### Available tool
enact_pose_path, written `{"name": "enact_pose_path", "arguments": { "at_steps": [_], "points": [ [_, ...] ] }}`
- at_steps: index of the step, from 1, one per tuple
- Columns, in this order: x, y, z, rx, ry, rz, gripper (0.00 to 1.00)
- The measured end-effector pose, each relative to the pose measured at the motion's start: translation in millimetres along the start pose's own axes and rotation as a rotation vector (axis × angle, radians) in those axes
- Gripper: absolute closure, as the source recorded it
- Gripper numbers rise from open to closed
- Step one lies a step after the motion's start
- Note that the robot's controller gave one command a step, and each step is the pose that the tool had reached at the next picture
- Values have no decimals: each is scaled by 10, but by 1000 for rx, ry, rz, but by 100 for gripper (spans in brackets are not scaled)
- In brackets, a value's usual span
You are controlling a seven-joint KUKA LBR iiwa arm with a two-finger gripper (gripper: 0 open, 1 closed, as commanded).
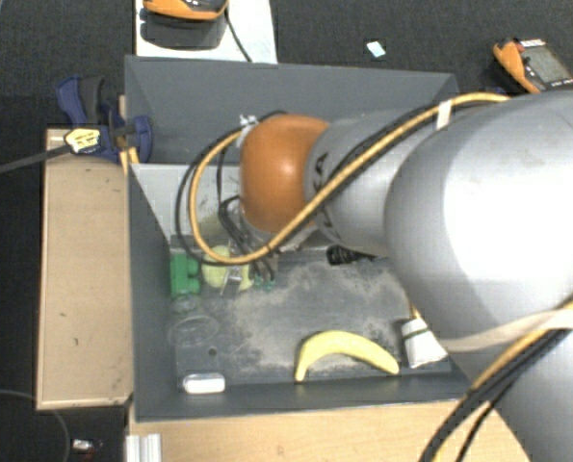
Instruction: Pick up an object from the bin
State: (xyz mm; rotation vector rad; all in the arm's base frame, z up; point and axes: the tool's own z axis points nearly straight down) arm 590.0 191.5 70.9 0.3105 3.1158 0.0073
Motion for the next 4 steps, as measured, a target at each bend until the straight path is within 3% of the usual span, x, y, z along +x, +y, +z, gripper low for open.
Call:
{"name": "enact_pose_path", "arguments": {
  "at_steps": [1, 2, 4],
  "points": [
    [29, -17, -209, 6, 12, 0, 100],
    [-4, -1, -536, 0, 1, 0, 100],
    [-17, 3, -1235, -1, -2, -3, 100]
  ]
}}
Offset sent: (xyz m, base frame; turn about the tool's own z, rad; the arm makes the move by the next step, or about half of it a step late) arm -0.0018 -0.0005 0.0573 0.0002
